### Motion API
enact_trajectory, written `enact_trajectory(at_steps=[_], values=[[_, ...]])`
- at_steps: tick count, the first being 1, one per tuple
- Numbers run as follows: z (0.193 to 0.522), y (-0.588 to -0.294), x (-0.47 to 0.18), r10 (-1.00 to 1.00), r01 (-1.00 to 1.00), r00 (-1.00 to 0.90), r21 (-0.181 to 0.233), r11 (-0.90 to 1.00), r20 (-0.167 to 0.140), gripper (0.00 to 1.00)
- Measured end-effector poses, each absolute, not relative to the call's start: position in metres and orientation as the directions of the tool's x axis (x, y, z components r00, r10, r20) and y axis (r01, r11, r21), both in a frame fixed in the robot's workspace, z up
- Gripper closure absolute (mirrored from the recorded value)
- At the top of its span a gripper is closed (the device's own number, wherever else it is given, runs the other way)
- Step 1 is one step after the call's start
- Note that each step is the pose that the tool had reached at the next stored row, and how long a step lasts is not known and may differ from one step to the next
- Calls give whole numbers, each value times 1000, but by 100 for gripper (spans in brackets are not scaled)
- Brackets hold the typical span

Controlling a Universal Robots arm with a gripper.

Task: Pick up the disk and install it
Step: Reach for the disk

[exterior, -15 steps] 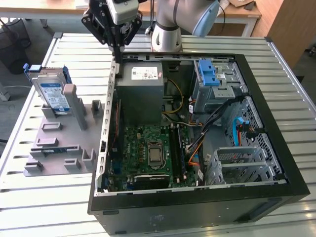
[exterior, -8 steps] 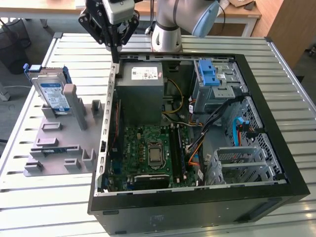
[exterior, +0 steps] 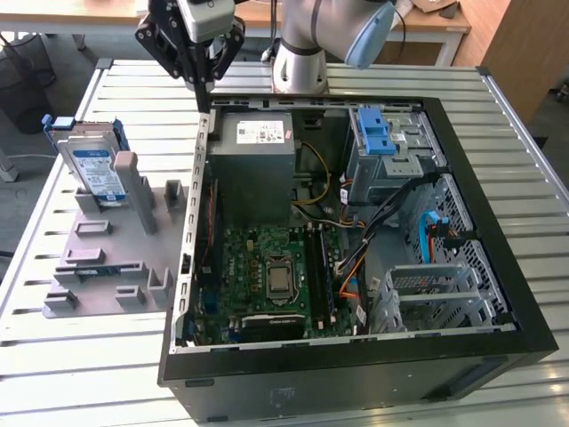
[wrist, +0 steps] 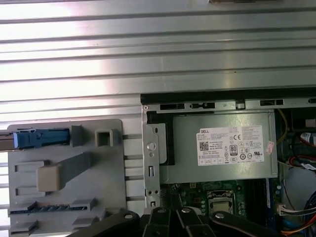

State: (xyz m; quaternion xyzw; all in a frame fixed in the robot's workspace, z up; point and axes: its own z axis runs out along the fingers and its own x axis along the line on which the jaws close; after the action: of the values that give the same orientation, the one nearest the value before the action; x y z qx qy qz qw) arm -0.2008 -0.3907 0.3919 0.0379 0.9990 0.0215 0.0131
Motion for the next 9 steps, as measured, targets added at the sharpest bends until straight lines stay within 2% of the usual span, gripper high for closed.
enact_trajectory(at_steps=[9], values=[[392,-387,-212,76,75,-997,44,996,-25,89]])
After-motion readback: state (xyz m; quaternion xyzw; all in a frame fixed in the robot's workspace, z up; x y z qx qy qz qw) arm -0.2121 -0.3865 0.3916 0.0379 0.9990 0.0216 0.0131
